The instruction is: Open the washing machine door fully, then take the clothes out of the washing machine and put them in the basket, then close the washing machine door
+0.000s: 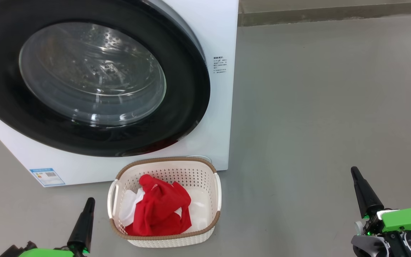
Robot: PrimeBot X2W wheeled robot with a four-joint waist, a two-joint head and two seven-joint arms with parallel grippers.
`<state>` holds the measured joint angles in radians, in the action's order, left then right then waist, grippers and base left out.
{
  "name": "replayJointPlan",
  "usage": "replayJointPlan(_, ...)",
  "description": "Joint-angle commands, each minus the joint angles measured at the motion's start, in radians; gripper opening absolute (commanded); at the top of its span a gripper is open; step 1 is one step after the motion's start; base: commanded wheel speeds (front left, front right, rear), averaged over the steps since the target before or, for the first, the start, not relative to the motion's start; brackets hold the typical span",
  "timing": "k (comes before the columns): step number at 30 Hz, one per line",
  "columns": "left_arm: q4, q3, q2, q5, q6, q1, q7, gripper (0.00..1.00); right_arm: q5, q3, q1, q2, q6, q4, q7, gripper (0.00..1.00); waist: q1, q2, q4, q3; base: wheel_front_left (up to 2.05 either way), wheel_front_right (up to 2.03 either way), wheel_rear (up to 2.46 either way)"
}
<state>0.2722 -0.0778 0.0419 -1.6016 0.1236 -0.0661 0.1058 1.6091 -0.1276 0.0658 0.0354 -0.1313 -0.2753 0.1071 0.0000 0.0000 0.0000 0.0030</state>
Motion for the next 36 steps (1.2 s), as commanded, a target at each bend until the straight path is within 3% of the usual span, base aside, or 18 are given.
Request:
replayJointPlan(1,-0.027,-0.036,0.009,-0.007,0.007,-0.042,0.007,0.00,0.000,0.014,0.042,0.016,0.001,0.031,0.006,0.00,0.0000,0.0000,0.000,0.000,0.00,0.00,0.00)
replayJointPlan(36,-0.027,-0.036,0.009,-0.007,0.007,-0.042,0.008,0.00,-0.001,0.014,0.042,0.016,0.001,0.031,0.006,0.00,0.0000,0.0000,0.000,0.000,0.00,0.00,0.00)
